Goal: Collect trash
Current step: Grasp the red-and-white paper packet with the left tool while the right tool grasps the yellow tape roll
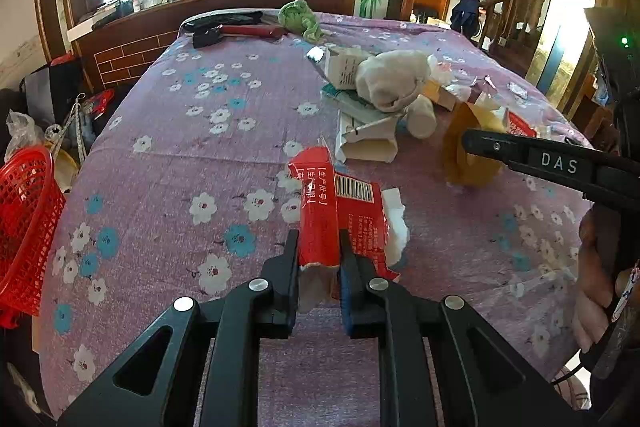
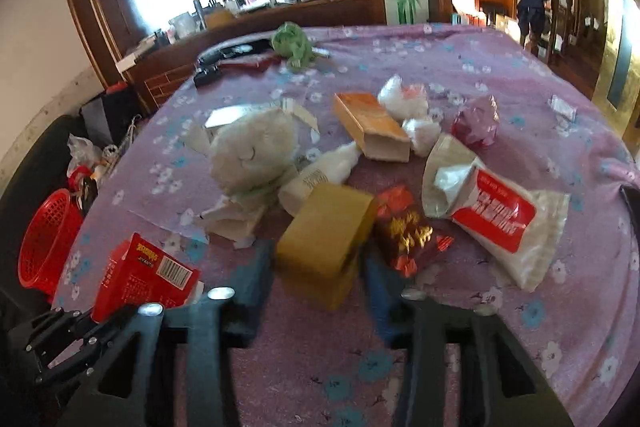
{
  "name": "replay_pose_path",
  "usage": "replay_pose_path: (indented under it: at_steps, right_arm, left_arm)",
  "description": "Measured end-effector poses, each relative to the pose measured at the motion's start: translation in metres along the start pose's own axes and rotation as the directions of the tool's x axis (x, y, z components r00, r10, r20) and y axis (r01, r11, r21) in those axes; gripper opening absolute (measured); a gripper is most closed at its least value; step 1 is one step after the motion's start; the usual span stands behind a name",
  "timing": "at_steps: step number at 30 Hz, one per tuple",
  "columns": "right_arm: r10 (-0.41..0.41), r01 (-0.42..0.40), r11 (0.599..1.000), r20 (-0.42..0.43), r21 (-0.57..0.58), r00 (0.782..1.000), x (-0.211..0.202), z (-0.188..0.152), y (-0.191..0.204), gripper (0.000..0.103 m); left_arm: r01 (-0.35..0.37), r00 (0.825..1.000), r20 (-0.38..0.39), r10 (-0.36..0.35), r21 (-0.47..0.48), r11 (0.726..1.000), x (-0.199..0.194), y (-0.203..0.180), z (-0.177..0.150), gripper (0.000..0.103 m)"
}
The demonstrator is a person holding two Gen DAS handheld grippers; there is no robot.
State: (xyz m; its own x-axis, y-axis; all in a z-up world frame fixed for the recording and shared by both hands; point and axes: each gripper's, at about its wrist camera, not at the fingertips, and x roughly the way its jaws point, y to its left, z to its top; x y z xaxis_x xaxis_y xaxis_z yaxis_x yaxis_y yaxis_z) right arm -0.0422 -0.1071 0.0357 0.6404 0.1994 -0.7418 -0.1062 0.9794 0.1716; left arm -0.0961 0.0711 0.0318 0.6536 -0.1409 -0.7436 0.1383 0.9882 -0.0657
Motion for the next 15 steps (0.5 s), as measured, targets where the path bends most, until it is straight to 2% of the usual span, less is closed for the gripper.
replay_pose_path:
  at_steps: [2,5,8,11,15]
  right_arm:
    - [-0.043,0.043,0.999,0.008,0.007,0.999,-0.002,-0.002,-0.006,0.032]
    - [-0.02,0.02,0.999,0.006,0.038,1.0,-0.008,-0.007,-0.019,0.033]
    - [-0.007,0.007,0.999,0.012,0.047,1.0,-0.014,-0.011,-0.025,0.033]
    - [0.022,-0.023,0.998,0.019,0.055,1.0,-0.022,-0.015,-0.029,0.033]
    - [0.082,-0.084,0.995,0.047,0.053,0.996,-0.035,-0.022,-0.027,0.033]
  left_arm:
    - [-0.004,1.0,-0.007,0.004,-0.004,1.0,0.003,0.0,0.0,0.018]
    - [-0.011,1.0,-0.012,0.011,-0.023,1.0,0.008,0.002,0.001,0.036]
    - [-0.02,1.0,-0.024,0.019,-0.031,0.999,0.015,0.003,0.002,0.037]
    - [-0.001,0.999,-0.047,0.0,-0.039,0.999,0.023,0.003,0.003,0.016]
    - [0.005,1.0,-0.023,-0.006,-0.05,0.999,0.017,0.004,0.001,0.015]
